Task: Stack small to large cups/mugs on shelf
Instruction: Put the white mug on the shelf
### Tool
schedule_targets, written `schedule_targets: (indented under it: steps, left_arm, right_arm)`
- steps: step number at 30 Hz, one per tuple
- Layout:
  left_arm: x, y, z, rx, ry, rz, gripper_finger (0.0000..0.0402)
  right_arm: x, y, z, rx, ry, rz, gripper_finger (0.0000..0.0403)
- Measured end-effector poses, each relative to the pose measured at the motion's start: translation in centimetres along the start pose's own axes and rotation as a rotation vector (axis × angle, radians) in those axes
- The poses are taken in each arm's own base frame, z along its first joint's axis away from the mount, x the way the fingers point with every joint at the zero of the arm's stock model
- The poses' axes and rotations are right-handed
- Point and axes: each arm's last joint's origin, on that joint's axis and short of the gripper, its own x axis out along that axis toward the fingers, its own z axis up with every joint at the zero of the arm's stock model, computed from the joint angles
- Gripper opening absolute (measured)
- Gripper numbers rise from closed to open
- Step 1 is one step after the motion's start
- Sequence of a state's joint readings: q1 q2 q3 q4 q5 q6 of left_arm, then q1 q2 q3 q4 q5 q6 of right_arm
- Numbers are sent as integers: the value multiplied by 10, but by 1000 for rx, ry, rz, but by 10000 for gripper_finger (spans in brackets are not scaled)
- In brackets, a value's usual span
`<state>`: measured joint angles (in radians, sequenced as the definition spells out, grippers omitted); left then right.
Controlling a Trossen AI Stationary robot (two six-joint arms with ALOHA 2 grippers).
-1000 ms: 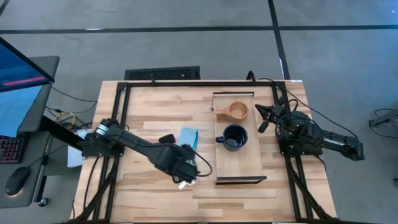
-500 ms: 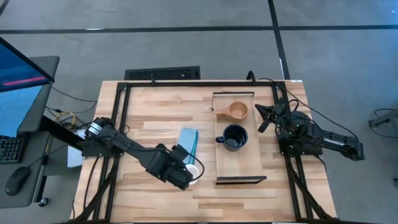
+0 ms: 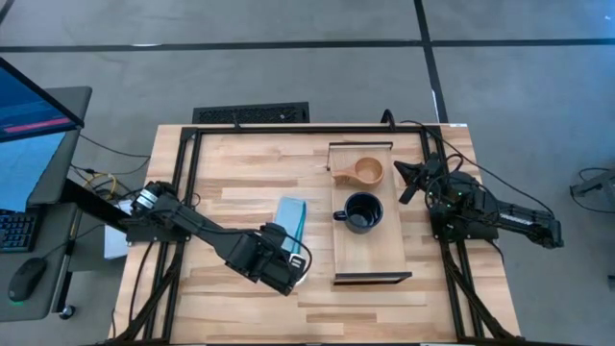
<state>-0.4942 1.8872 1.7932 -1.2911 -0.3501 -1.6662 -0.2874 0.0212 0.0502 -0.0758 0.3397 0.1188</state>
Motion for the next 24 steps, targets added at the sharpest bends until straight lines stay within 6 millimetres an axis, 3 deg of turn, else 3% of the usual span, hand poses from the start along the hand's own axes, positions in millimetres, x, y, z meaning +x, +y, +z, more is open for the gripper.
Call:
schedule_targets:
  steps: [5, 10, 17, 24]
  left_arm:
    - [9, 0, -7, -85, 64, 59, 85]
    - [21, 2, -30, -162, 106, 97, 85]
    - [43, 0, -53, -319, 134, -4, 85]
    - [57, 1, -54, -376, 108, -38, 85]
  right_arm:
    - [0, 0, 0, 50, 1, 2, 24]
    - [0, 0, 0, 50, -3, 3, 23]
    - [-1, 2, 0, 48, 2, 23, 23]
    - [-1, 5, -1, 28, 7, 59, 24]
